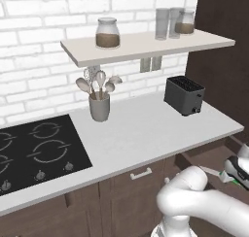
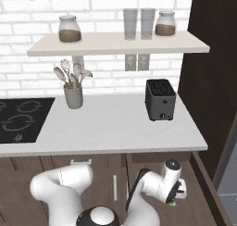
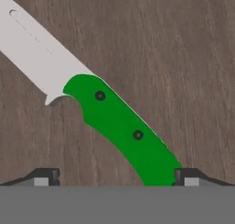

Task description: Pick up the knife from the drawer and place it on the cutting board. Then place the meat from the plate to the cutting board.

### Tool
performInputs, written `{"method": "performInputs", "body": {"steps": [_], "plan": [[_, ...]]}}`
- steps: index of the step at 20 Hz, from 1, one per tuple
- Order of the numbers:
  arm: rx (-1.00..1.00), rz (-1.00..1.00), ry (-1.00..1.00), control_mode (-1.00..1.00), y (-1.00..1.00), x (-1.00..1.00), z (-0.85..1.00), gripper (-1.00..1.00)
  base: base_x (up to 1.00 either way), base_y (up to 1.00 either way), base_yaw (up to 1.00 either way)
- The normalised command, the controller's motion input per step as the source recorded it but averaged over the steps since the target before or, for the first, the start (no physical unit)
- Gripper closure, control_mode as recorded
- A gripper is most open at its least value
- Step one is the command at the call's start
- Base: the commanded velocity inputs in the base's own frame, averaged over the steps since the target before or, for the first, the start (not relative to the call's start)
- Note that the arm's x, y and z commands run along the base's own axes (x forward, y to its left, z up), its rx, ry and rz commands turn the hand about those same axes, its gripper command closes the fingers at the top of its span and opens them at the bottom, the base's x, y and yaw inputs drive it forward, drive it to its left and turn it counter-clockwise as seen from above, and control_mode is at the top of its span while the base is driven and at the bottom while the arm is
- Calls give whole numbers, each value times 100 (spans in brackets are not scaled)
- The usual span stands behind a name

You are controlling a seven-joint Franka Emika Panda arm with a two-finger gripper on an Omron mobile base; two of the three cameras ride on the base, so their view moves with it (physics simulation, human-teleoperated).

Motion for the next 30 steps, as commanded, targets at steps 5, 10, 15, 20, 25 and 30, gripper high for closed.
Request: {"method": "performInputs", "body": {"steps": [5,10,15,20,25,30], "plan": [[0,8,-6,-100,-11,-1,81,-100,0,0,0],[0,11,0,-100,-4,32,14,-100,0,0,0],[-1,13,0,-100,-7,2,-22,-100,0,0,0],[-2,14,0,-100,-1,-26,-11,-100,0,0,0],[-5,9,2,-100,5,-27,-9,-100,0,0,0],[-1,13,6,-100,3,46,-26,-100,0,0,0]]}}
